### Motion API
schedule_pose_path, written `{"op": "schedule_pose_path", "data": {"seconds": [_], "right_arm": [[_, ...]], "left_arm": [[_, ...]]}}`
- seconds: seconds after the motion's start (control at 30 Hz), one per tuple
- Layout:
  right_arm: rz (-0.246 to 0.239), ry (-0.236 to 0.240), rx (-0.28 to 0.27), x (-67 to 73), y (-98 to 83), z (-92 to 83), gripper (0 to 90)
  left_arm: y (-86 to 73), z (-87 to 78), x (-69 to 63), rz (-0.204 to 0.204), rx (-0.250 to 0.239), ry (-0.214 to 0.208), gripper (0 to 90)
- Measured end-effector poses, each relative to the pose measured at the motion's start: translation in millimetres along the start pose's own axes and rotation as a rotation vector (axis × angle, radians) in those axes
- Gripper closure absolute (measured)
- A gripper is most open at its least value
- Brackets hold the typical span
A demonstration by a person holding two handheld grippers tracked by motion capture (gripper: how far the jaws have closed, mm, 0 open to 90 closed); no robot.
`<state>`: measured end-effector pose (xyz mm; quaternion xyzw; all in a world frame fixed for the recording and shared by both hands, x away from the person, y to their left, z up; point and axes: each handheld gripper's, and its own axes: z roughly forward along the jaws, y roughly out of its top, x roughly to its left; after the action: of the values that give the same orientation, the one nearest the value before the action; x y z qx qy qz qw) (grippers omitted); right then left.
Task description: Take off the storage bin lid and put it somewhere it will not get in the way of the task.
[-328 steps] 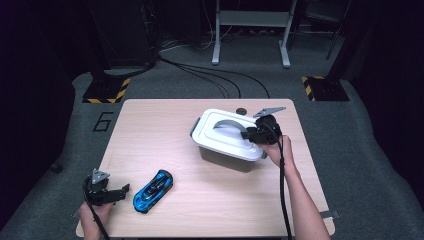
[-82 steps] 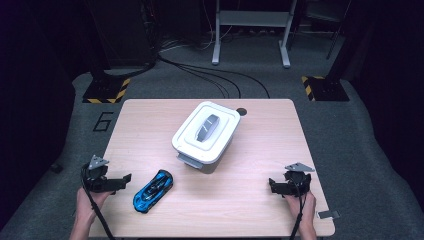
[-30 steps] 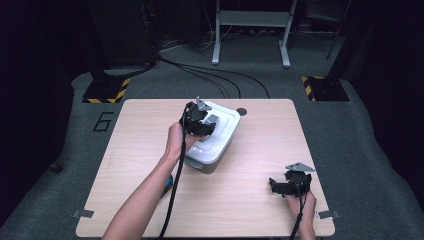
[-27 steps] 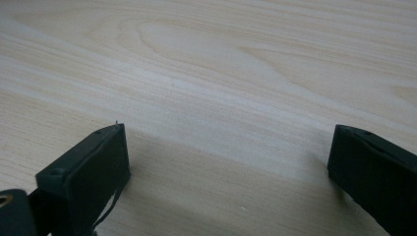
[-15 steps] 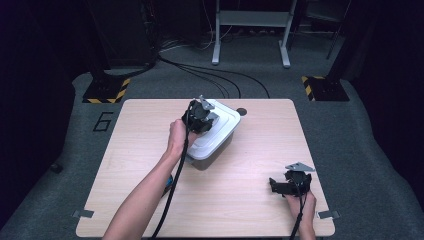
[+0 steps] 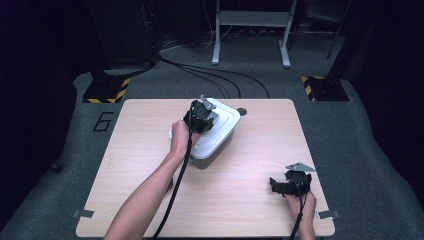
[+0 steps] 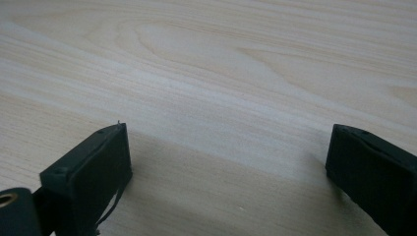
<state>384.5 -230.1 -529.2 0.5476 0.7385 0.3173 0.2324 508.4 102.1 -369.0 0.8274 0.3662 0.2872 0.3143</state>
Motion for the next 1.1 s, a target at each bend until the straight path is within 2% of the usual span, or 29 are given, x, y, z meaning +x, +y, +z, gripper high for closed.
{"op": "schedule_pose_path", "data": {"seconds": [0.27, 0.37, 0.73, 1.1], "right_arm": [[0.000, 0.000, 0.000, 0.0, 0.0, 0.0, 2.8], [0.000, 0.000, 0.000, 0.0, 0.0, 0.0, 2.8], [0.003, -0.001, -0.003, 0.2, 0.1, 0.2, 2.7], [0.004, -0.001, -0.002, 0.2, 0.2, 0.2, 2.7]], "left_arm": [[9.6, -16.8, 5.2, -0.007, -0.049, 0.001, 66.7], [14.9, -25.6, 9.7, -0.009, -0.069, 0.014, 66.7], [22.4, -49.9, 39.8, -0.049, -0.111, 0.068, 66.7], [14.3, -67.5, 74.0, -0.088, -0.117, 0.125, 66.7]]}}
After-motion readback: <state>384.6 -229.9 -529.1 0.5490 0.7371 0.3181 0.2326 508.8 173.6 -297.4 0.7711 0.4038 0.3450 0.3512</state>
